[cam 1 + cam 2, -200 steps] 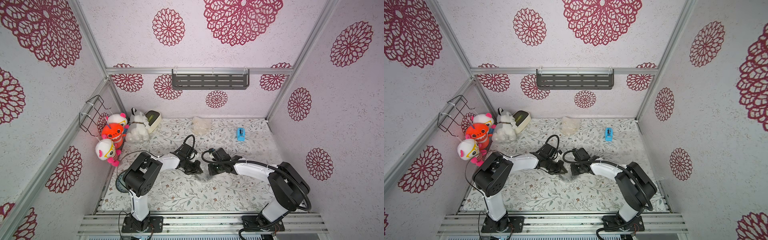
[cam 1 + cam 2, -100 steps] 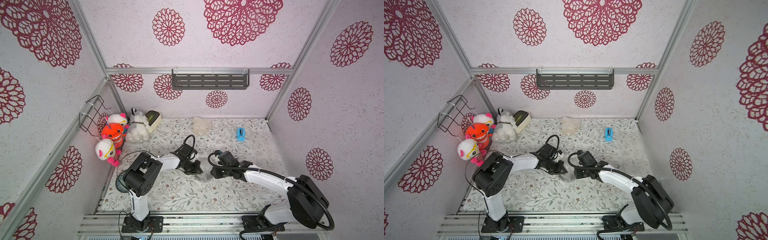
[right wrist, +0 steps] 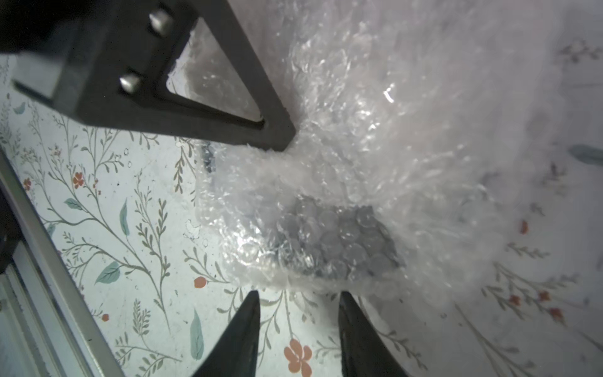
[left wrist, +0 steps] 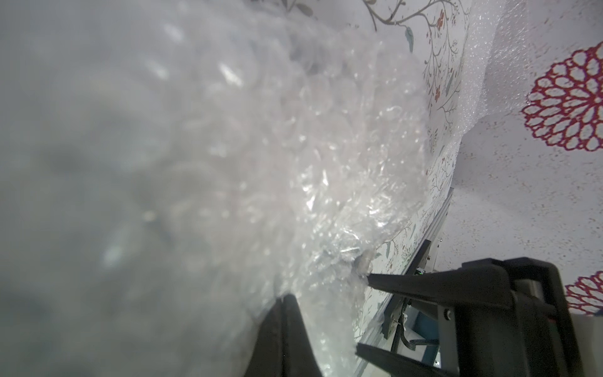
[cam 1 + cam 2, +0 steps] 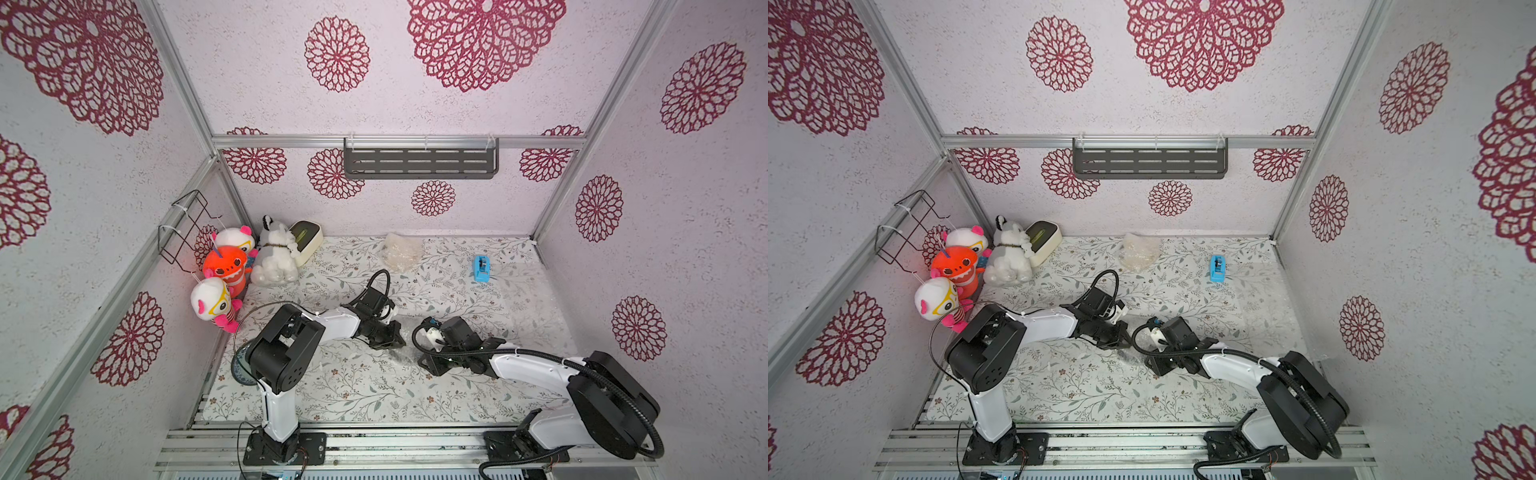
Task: Wrap dinner plates in bubble wrap
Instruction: Stick the tape on the bubble wrap.
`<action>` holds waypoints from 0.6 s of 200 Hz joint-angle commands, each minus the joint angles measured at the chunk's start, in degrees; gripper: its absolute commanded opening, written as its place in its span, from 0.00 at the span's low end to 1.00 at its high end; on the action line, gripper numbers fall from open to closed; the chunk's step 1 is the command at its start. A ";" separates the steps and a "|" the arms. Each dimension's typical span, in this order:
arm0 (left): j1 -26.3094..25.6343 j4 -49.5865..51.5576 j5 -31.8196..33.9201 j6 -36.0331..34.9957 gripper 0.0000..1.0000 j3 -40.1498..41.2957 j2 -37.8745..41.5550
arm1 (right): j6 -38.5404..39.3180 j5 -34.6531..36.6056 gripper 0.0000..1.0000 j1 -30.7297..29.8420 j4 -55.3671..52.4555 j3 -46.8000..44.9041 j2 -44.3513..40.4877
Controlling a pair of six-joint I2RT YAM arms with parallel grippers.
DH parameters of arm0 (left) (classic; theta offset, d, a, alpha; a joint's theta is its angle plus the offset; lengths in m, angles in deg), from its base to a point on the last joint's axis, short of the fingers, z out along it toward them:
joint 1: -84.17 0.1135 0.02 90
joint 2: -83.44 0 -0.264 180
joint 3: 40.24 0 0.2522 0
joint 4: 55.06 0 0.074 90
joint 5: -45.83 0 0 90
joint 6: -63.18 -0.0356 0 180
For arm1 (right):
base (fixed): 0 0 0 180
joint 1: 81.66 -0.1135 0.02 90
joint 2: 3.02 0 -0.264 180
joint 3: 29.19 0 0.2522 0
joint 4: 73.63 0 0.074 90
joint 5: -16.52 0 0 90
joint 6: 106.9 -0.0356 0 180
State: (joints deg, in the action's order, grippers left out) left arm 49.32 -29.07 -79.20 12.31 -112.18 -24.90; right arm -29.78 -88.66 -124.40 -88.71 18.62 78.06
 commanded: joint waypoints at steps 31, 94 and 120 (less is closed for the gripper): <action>-0.74 2.58 1.58 -0.55 0.00 0.08 0.47 | 3.86 -0.81 0.28 -1.10 2.28 0.80 1.98; -0.83 2.69 1.53 -0.64 0.00 -0.01 0.32 | -0.40 -3.31 0.00 -1.82 -3.72 -1.12 -7.41; -0.83 2.68 1.50 -0.63 0.00 -0.04 0.24 | -2.23 -6.82 0.00 -2.12 -4.36 -2.51 -7.42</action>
State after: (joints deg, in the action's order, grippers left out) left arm 49.28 -29.05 -79.22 12.29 -112.15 -24.90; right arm -29.50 -91.22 -125.91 -90.76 17.35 71.15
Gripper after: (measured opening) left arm 0.039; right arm 0.051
